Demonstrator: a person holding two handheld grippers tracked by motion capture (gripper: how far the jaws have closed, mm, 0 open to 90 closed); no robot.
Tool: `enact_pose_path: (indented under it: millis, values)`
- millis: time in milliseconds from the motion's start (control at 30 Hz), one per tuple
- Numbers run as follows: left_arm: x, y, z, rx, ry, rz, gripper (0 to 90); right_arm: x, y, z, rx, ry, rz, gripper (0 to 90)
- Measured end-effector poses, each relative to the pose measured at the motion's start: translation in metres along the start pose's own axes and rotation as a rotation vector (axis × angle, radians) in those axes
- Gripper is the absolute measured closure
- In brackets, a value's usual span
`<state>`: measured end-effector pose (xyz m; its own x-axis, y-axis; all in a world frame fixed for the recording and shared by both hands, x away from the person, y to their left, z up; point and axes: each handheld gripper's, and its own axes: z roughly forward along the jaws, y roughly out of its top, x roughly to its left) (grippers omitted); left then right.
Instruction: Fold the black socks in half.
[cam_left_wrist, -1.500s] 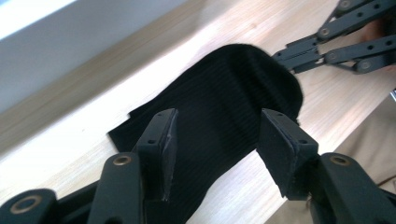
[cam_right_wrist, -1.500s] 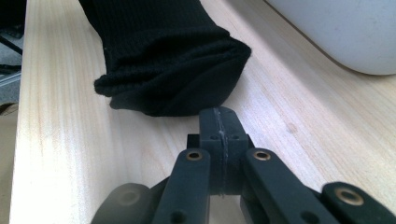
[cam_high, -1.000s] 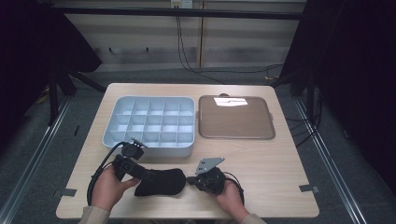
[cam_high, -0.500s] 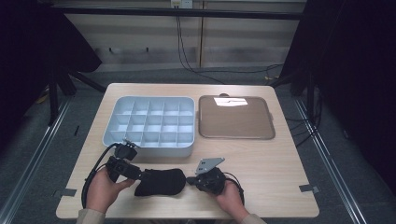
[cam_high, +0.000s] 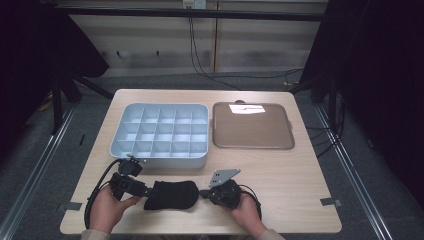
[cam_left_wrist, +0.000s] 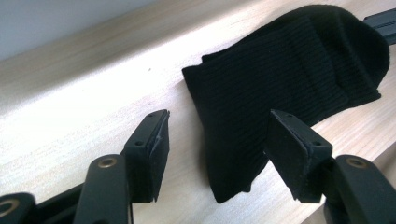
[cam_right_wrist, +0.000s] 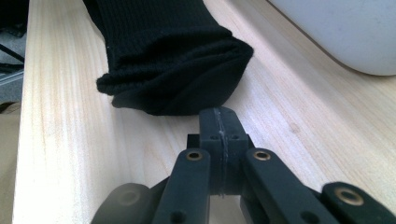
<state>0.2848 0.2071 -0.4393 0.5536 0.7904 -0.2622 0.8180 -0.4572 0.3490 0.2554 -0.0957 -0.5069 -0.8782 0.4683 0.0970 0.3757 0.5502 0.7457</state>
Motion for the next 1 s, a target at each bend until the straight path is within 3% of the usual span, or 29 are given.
enact_pose_path:
  millis: [467, 1000]
  values:
    - [0.007, -0.007, 0.015, 0.038, -0.007, -0.027, 41.6, 0.001, 0.000, 0.001, -0.002, 0.000, -0.005, 90.0]
    - [0.002, -0.008, 0.026, 0.068, 0.024, 0.000, 52.1, 0.001, 0.000, 0.001, -0.004, 0.008, -0.004, 90.0]
